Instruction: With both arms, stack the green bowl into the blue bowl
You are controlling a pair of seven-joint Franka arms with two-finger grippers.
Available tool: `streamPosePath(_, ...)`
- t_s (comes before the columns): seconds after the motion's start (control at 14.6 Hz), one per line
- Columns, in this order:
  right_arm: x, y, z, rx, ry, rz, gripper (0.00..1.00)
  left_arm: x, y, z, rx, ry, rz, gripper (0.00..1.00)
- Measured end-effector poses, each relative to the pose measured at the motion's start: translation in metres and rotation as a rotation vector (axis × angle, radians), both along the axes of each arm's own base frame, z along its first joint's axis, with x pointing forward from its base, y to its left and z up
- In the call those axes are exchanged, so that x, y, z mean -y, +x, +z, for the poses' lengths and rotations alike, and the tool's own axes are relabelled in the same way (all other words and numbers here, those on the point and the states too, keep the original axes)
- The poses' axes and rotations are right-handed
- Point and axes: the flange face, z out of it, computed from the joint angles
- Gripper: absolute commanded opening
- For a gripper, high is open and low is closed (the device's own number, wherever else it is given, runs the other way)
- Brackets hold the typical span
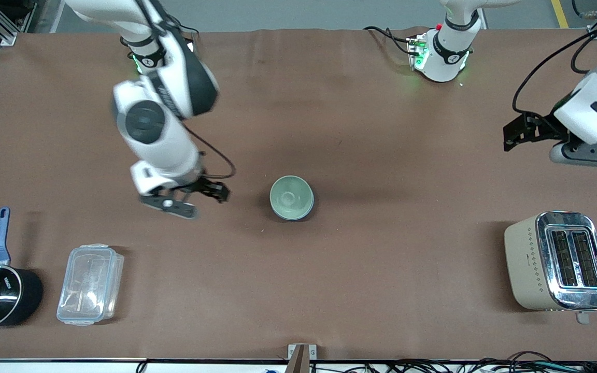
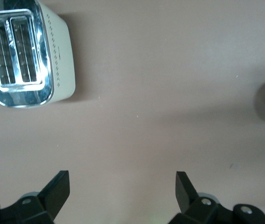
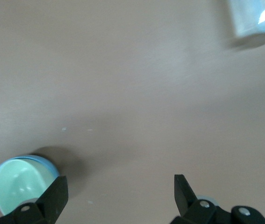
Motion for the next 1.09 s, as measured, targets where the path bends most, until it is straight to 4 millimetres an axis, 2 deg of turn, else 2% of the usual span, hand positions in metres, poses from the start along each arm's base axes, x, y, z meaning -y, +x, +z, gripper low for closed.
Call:
streamPosePath(0.34,0.156,0.006,0.057,-0.054,0.003,0.051,1.0,-0.02,-0.031,0.001,-0.004,-0.009,0.037,1.0)
streamPosePath(0.48,0.22,-0.003,0.086,-0.044,0.014,0.062,1.0,-0.021,-0.04,0.002,0.002,-0.007,0.038,1.0)
streamPosePath(0.62,0.268,-0.021,0.119,-0.025,0.023,0.079,1.0,-0.021,-0.043,0.001,0.006,-0.006,0.038,1.0)
streamPosePath(0.82,0.301,-0.047,0.154,-0.012,0.03,0.114,1.0,-0.017,-0.042,0.001,0.014,-0.007,0.031,1.0)
streamPosePath(0.96,0.307,-0.059,0.167,-0.018,0.033,0.129,1.0,-0.013,-0.041,0.001,0.019,-0.008,0.023,1.0)
streamPosePath(1.09,0.305,-0.065,0.198,0.01,0.029,0.136,1.0,-0.011,-0.04,0.0,0.019,-0.008,0.02,1.0)
